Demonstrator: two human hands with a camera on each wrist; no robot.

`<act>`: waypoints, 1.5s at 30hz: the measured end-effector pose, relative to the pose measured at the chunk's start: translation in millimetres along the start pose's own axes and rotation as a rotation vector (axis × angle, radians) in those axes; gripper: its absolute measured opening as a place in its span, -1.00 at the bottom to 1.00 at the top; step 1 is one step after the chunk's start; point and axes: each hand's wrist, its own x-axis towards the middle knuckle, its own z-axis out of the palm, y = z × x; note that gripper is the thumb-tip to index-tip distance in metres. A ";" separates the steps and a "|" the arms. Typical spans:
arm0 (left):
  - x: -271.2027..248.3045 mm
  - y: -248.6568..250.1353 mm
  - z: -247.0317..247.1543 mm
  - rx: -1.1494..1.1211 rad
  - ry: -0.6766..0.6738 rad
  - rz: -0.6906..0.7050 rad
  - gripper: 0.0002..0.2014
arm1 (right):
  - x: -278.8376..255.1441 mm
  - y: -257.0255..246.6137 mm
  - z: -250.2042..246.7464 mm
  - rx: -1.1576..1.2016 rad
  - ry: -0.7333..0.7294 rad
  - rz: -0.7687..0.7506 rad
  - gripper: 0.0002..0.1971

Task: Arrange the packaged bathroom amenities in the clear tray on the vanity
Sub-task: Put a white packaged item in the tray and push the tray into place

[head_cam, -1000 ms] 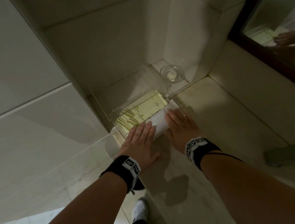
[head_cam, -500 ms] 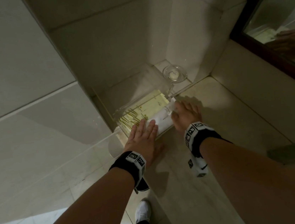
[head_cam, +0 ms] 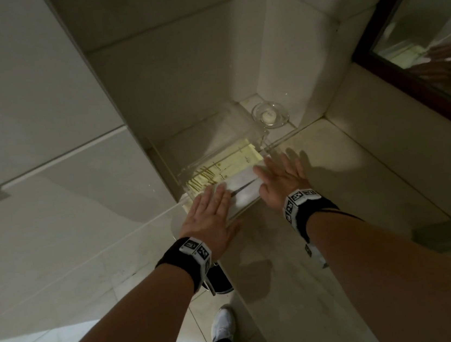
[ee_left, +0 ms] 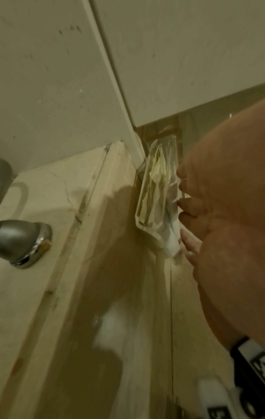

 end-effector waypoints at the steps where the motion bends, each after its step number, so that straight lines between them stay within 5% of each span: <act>1: -2.0 0.2 1.2 -0.006 -0.010 0.012 -0.23 | -1.3 -0.3 -0.4 -0.002 0.008 0.002 -0.39; 9: -0.1 4.5 8.8 -0.073 -0.021 0.056 -0.21 | 5.3 -12.3 -6.4 0.020 -0.010 -0.206 -0.38; 18: -3.4 7.7 1.5 -0.248 0.020 0.052 -0.27 | -4.9 -10.1 6.3 0.050 -0.013 -0.186 -0.39; 21: -4.5 9.1 -8.2 -0.501 0.237 -0.223 -0.38 | -4.2 -2.4 -4.8 0.354 0.101 0.109 -0.39; 24: 3.4 0.0 -7.9 -0.889 0.460 -0.708 -0.54 | 2.3 8.4 -13.0 0.775 0.132 0.620 -0.46; 26: 10.5 -8.1 -4.5 -1.153 0.426 -0.958 -0.47 | 6.4 12.8 -6.2 0.978 0.001 0.793 -0.46; 29: 20.1 -14.9 26.8 -1.467 0.204 -1.135 -0.09 | 14.5 19.4 30.3 1.204 -0.169 0.793 -0.27; 31: 19.7 -5.4 29.0 -1.633 0.079 -1.141 -0.04 | 7.7 7.2 29.2 1.402 -0.211 0.766 -0.44; 35: 13.0 17.5 -2.1 -1.912 0.033 -1.059 -0.48 | 1.6 -13.7 18.4 1.599 -0.141 0.740 -0.68; 39: 16.6 13.7 -4.2 -1.901 0.084 -1.023 -0.69 | 8.2 -20.4 11.1 1.610 -0.070 0.717 -0.74; 45: 25.8 -1.1 -10.3 -1.928 0.139 -0.994 -0.82 | 27.6 -27.5 -4.5 1.645 -0.068 0.723 -0.56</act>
